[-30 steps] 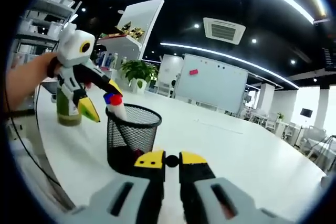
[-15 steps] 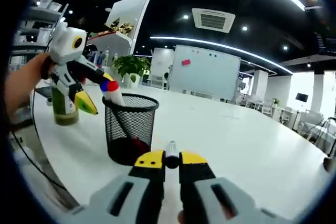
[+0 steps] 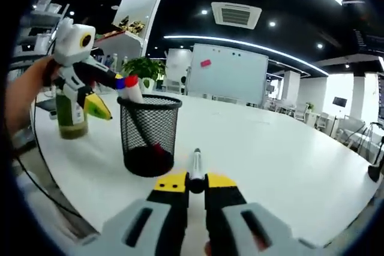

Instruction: Pick up the whiteboard markers from the pen holder and place them facing the whiteboard neatly

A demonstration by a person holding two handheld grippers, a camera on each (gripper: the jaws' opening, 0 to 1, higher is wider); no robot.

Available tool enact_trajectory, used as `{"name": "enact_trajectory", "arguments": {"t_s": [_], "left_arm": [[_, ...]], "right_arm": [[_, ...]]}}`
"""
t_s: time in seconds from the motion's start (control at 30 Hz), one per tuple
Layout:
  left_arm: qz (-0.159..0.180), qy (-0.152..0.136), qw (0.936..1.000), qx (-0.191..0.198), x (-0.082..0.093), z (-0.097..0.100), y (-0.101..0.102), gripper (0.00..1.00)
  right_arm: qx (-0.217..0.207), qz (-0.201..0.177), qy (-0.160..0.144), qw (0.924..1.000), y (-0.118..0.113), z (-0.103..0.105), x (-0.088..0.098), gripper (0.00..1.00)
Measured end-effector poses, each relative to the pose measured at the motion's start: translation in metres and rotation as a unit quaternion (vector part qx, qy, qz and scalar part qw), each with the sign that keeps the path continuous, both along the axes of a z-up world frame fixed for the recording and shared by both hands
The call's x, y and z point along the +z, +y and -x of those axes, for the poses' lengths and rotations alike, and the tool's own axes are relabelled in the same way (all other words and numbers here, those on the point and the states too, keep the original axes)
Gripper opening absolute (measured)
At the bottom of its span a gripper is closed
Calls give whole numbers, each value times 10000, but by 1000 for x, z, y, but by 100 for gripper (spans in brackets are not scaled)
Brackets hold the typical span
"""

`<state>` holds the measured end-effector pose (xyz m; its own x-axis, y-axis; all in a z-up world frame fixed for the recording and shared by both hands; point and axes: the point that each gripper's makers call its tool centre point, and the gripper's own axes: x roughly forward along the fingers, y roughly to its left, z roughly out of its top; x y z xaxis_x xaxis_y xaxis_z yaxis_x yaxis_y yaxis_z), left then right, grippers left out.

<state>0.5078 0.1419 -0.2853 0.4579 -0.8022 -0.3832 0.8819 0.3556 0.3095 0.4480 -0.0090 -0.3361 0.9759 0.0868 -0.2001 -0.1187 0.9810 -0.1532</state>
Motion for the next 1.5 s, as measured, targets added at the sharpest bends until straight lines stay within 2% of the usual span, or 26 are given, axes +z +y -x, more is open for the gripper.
{"name": "enact_trajectory", "arguments": {"t_s": [0.13, 0.37, 0.97, 1.37, 1.43, 1.5], "left_arm": [[0, -4, 10000, 0, 0, 0, 0, 60], [-10, -27, 10000, -1, 0, 0, 0, 59], [-7, -40, 10000, -4, 0, 0, 0, 58], [1, -56, 10000, 3, 0, 0, 0, 58], [2, -57, 10000, 5, 0, 0, 0, 58], [1, -58, 10000, 9, 0, 0, 0, 58]], "right_arm": [[-68, 11, -42, 10000, 2, 3, -5, 10], [-356, -226, -42, 9991, -7, 4, -7, 10], [-442, -232, 64, 9987, -6, 8, -20, 11], [-406, -208, 63, 9989, -6, 10, -22, 17], [-398, 49, -154, 9991, -9, 10, -12, 17], [-349, 280, -571, 9974, -8, 11, 7, 17]]}}
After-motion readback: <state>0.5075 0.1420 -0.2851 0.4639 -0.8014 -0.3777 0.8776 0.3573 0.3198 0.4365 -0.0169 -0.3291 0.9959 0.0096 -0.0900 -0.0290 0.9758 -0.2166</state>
